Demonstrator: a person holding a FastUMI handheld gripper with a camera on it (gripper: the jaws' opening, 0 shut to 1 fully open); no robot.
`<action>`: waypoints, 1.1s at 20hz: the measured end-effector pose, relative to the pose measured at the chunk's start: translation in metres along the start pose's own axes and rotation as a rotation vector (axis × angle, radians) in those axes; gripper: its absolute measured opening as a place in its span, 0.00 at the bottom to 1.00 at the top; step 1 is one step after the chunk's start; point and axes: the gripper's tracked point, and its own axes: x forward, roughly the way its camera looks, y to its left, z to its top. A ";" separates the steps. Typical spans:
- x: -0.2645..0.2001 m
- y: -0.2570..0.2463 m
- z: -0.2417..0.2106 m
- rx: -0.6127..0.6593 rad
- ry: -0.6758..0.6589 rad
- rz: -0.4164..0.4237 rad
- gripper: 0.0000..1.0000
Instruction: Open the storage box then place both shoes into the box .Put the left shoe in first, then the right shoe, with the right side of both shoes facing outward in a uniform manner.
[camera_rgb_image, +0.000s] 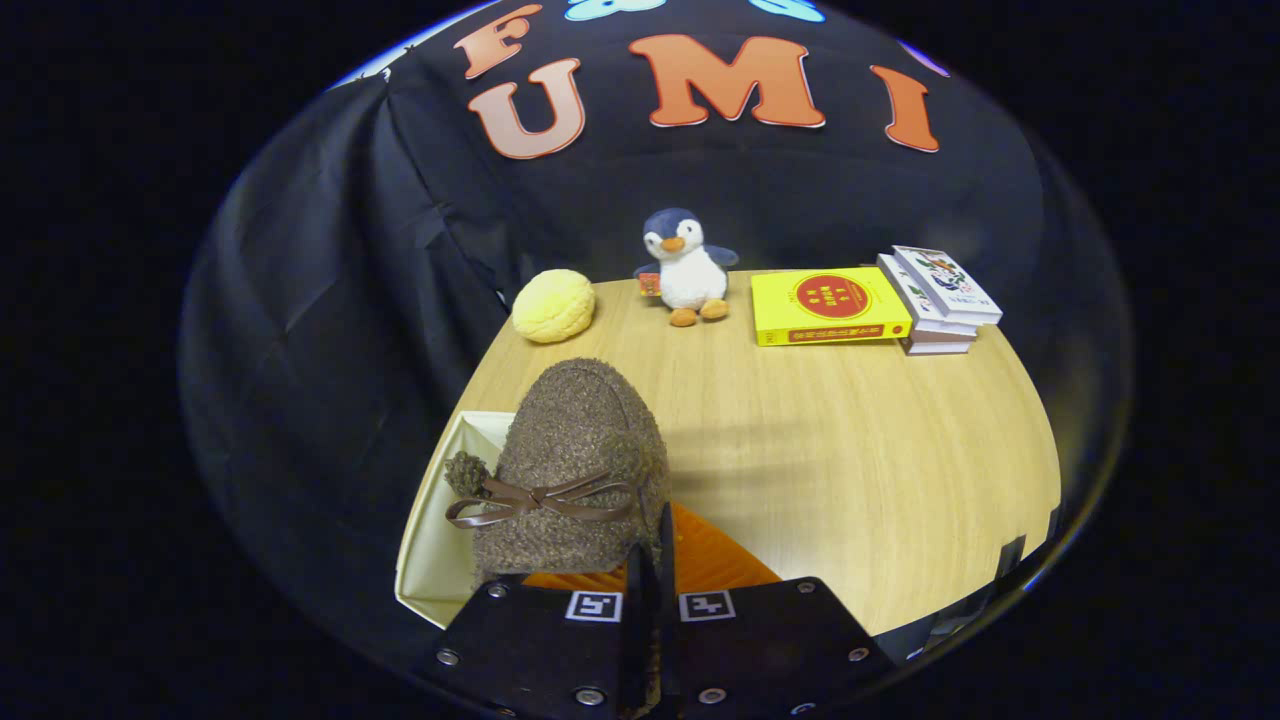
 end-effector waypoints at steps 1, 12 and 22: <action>0.004 0.012 -0.002 -0.011 0.008 0.008 0.06; 0.065 0.047 -0.046 -0.131 0.127 -0.066 0.07; 0.079 0.049 -0.074 -0.205 0.196 -0.105 0.20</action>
